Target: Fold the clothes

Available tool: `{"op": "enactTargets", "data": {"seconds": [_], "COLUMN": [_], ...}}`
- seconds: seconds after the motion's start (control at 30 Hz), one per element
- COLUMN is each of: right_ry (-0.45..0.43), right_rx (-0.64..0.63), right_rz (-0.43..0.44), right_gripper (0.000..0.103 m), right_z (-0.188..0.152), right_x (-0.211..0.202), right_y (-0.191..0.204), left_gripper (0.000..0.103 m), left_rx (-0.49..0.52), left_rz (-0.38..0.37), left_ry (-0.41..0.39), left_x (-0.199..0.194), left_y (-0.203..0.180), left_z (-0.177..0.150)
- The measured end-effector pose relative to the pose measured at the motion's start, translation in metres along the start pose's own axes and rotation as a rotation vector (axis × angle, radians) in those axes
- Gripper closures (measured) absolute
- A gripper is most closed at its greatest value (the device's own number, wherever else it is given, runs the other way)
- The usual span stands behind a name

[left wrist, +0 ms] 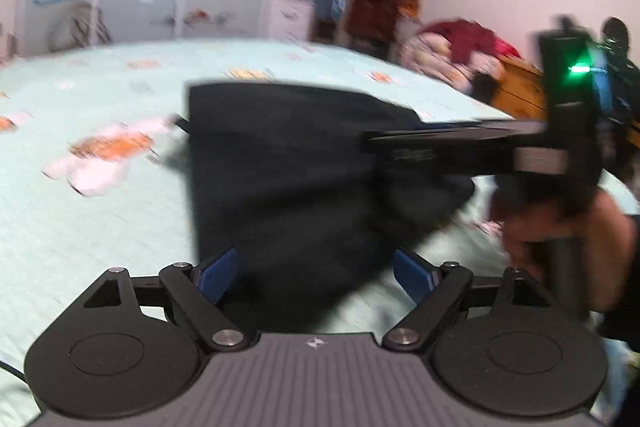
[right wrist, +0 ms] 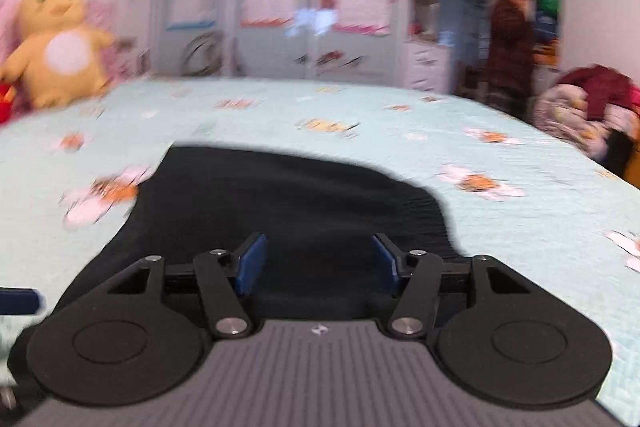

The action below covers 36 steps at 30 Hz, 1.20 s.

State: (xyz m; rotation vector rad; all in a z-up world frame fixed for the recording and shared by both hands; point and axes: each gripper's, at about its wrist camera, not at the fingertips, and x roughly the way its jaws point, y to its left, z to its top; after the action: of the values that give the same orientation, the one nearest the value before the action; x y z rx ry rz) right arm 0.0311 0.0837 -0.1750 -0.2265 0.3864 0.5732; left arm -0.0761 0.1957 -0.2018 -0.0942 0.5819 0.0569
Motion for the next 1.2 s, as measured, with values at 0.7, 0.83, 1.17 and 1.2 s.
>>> {"op": "enactTargets", "data": {"seconds": [0.7,0.83,1.17,1.2], "right_ry": [0.191,0.215,0.187,0.201], "right_rx": [0.144,0.168,0.050,0.069], "right_rz": [0.183,0.123,-0.009,-0.043], "right_gripper": [0.067,0.067,0.065,0.064], "right_z": [0.084,0.094,0.069,0.066], "right_x": [0.129,0.159,0.085,0.081], "right_y": [0.023,0.025,-0.001,-0.009], "left_gripper": [0.027,0.026,0.025,0.024], "left_rx": [-0.181,-0.020,-0.018,-0.020], "left_rz": [-0.200,-0.106,-0.087,-0.087], "left_ry": [-0.083,-0.017,-0.050,-0.052], "left_x": [-0.018,-0.005,-0.005,-0.004], "left_y": [0.018,-0.004,-0.001,0.000], "left_z": [0.001,-0.007,-0.012,-0.012]}}
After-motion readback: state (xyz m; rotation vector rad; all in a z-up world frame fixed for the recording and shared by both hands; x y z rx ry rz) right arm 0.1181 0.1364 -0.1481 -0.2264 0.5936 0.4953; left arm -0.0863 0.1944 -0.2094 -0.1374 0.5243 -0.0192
